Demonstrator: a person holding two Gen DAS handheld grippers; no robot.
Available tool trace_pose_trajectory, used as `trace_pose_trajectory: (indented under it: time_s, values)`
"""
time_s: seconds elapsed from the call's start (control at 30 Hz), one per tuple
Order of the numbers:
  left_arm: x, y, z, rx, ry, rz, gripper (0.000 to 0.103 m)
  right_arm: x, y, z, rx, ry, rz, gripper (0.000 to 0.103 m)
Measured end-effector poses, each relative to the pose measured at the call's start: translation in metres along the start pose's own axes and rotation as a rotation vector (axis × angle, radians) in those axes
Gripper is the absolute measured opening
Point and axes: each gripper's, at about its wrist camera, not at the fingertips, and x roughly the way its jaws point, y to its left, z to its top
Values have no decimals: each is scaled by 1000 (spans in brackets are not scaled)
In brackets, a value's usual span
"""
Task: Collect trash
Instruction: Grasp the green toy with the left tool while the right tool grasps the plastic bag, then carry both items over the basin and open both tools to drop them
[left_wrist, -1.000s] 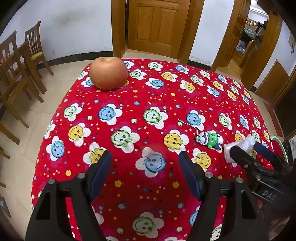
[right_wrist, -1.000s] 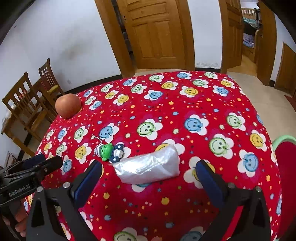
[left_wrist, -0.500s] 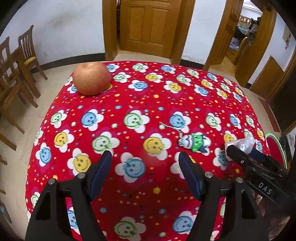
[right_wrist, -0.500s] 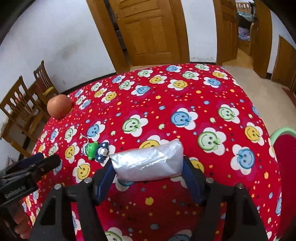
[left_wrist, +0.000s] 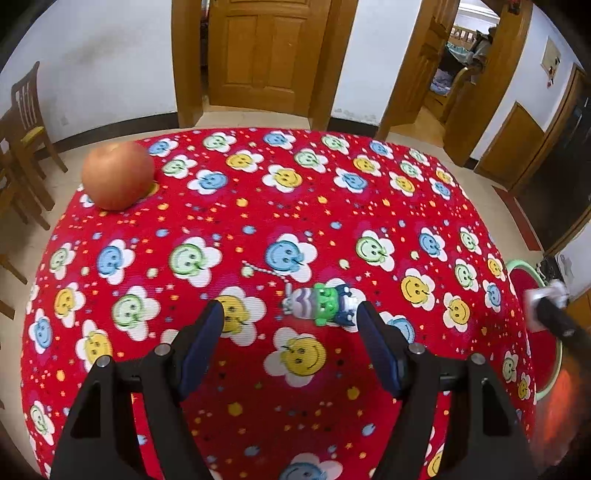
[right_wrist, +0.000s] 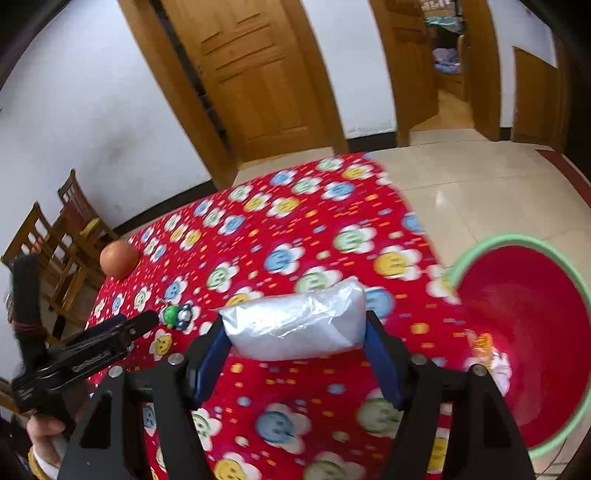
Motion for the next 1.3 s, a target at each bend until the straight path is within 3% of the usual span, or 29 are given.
trace_pose_trajectory:
  time_s: [0.2, 0.27, 0.33, 0.4, 0.7, 0.73, 1.17, 1.3]
  values:
    - [13, -8, -3, -2, 20, 4, 71, -33, -33, 4, 40, -56, -58, 72]
    - [19, -9, -3, 3, 34, -6, 59, -42, -42, 5, 55, -71, -73, 72]
    - [22, -11, -3, 7, 35, -14, 57, -50, -54, 5, 74, -83, -92, 72]
    - [21, -14, -4, 24, 27, -26, 47, -56, -64, 4, 86, -88, -108, 72]
    - [13, -27, -7, 40, 9, -32, 40, -66, -111, -10, 178, -82, -172, 72]
    - [11, -28, -8, 41, 7, -41, 33, -65, -116, -12, 189, -79, -177, 72]
    - [-17, -61, -18, 91, -16, -118, 33, -66, -163, -29, 296, -60, -213, 73]
    - [-34, -79, -17, 117, -40, -160, 33, -67, -173, -33, 333, -50, -184, 87]
